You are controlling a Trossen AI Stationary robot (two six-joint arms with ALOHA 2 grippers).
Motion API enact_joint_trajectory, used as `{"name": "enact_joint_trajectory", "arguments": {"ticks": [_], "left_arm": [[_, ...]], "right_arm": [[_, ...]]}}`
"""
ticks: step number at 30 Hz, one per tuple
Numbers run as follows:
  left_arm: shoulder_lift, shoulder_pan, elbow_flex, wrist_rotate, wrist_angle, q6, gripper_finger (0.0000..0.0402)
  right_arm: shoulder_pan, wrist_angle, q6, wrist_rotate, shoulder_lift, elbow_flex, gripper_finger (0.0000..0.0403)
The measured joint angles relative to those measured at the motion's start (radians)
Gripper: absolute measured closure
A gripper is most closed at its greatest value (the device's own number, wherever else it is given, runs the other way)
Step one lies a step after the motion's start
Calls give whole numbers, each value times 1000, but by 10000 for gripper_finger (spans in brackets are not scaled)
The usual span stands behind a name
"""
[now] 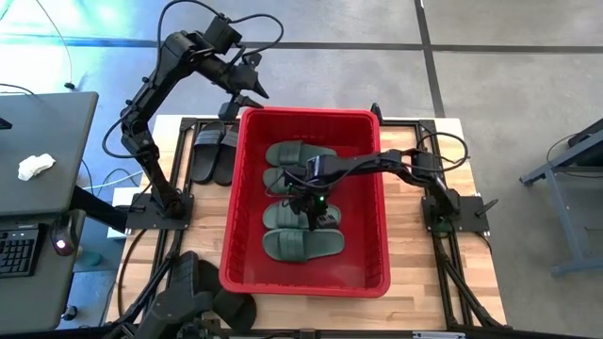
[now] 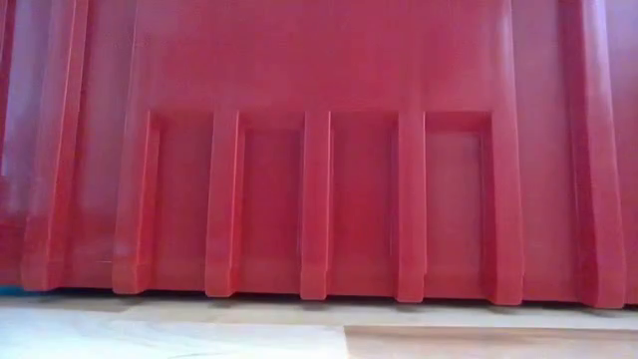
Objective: Pick and place slides into bin
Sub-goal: Put the green slide into the red container
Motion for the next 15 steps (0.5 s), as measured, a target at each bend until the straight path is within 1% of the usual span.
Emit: {"name": "enact_joint_trajectory", "arguments": {"ticks": [9, 12, 14, 15], "left_arm": [[0, 0, 0, -4, -1, 0, 263], [0, 0, 0, -32, -5, 4, 263], [0, 0, 0, -52, -10, 15, 263], [0, 0, 0, -56, -13, 22, 263]], "right_arm": [[-47, 20, 102, 34, 0, 0, 403], [-64, 18, 133, 39, -5, 0, 403], [-69, 16, 136, 75, -15, 0, 403], [-68, 6, 124, 116, -22, 0, 403]]}}
